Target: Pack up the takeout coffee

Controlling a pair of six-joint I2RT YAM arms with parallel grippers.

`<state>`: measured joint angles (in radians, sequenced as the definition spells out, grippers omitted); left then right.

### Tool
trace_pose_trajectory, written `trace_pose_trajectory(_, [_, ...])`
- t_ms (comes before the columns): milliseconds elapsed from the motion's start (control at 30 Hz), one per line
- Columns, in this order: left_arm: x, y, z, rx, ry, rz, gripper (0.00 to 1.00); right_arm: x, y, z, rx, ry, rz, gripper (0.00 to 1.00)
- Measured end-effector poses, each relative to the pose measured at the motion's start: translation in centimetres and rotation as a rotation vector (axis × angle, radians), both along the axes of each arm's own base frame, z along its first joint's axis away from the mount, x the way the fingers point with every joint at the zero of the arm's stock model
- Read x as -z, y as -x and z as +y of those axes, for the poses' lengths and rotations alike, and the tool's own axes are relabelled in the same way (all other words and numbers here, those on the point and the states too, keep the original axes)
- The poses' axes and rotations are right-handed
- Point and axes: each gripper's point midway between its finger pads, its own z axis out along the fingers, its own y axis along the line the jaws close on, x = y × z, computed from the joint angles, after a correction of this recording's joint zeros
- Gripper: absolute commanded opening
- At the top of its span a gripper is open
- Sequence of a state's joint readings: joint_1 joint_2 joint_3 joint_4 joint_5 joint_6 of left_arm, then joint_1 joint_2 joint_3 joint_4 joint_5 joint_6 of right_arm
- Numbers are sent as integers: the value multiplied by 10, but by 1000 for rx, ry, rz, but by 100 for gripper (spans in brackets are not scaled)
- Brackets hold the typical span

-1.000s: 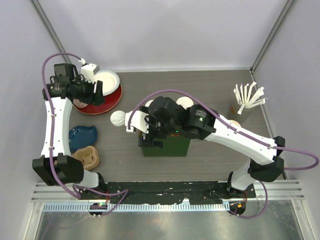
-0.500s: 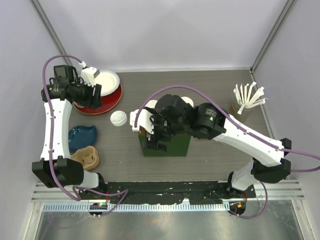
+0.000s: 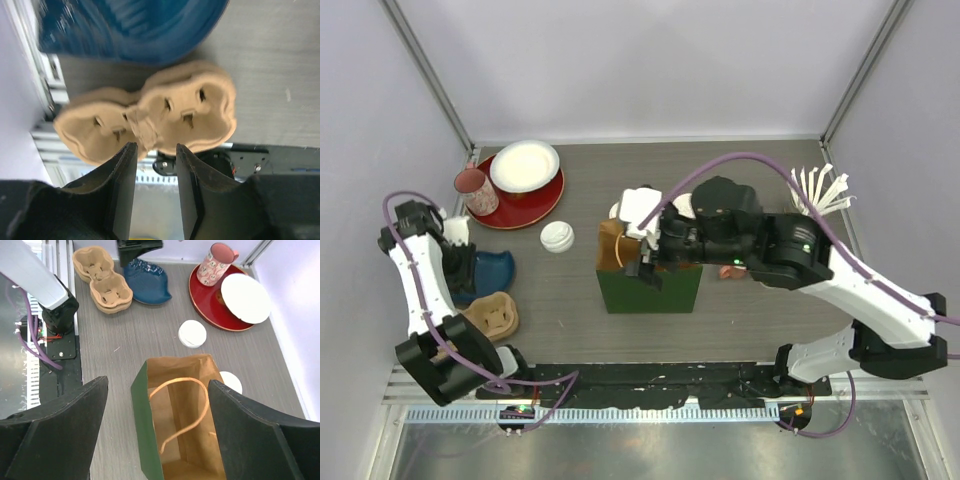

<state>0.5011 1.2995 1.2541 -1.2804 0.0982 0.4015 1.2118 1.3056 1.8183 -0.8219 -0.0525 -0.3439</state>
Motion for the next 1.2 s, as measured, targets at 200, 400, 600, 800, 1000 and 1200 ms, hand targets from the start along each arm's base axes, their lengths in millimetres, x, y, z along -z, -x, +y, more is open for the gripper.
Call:
trace_pose_trajectory(200, [37,56,12,-114,27,127,36,45,-15,34,20,118,56,84])
trace_pose_trajectory(400, [49,69,25,-168,57,144,26,59,-17,39,32,155,81,84])
trace_pose_trajectory(600, [63,61,14,-155,170,147,29,56,-18,35,43,149,76,84])
trace_pose_trajectory(800, [74,66,8,-161,192,164,31,60,-18,34,47,158,77,84])
trace_pose_trajectory(1000, [76,66,16,-180,153,165,37,61,-18,34,46,162,78,84])
trace_pose_trajectory(1200, [70,66,24,-197,91,138,40,62,-18,34,45,163,78,84])
